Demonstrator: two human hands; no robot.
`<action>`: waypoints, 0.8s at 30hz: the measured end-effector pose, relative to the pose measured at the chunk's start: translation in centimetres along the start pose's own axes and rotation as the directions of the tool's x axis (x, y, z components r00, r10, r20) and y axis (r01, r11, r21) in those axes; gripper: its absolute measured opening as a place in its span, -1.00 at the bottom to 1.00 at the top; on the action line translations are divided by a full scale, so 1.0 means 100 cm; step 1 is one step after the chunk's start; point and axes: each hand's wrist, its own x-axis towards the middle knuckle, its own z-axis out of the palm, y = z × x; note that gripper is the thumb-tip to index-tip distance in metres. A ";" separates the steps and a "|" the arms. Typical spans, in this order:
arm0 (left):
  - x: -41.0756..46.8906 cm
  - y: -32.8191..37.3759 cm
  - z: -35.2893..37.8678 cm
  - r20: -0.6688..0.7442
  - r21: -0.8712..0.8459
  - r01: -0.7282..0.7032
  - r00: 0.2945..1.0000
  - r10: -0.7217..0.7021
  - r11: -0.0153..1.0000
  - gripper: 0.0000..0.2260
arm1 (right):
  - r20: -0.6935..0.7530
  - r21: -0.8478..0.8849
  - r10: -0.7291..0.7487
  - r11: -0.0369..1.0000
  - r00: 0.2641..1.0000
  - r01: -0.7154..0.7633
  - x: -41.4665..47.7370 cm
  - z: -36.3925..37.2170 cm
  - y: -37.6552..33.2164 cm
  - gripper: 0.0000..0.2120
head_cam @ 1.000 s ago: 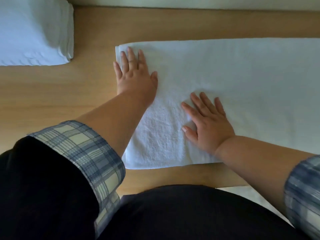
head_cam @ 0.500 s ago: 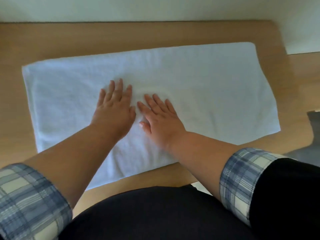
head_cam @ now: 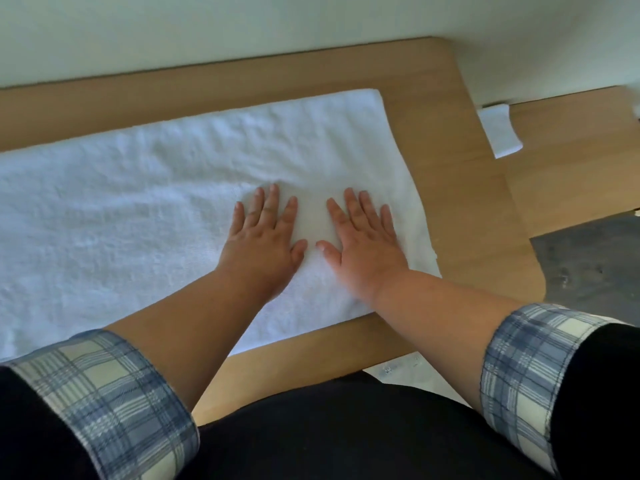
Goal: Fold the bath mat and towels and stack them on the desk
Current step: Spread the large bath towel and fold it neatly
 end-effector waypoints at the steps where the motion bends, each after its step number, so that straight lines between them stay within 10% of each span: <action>1: 0.005 0.010 0.000 0.009 0.002 0.001 1.000 -0.001 1.000 -0.37 | -0.010 0.001 0.018 1.000 1.000 -0.018 -0.003 -0.001 0.015 -0.31; 10: 0.063 0.074 -0.014 0.056 0.026 -0.019 0.998 0.018 0.999 -0.40 | -0.234 0.386 0.187 0.918 0.954 -0.085 -0.017 -0.013 0.061 -0.47; 16: 0.065 0.108 -0.020 -0.050 -0.129 -0.264 0.964 0.260 0.956 -0.43 | 0.199 0.847 0.531 0.329 0.823 -0.417 -0.038 -0.038 0.113 -0.50; 24: -0.004 0.154 0.003 0.045 0.026 -0.456 0.890 0.454 0.890 -0.08 | 0.259 0.801 0.410 0.416 0.875 -0.432 -0.048 -0.037 0.130 -0.86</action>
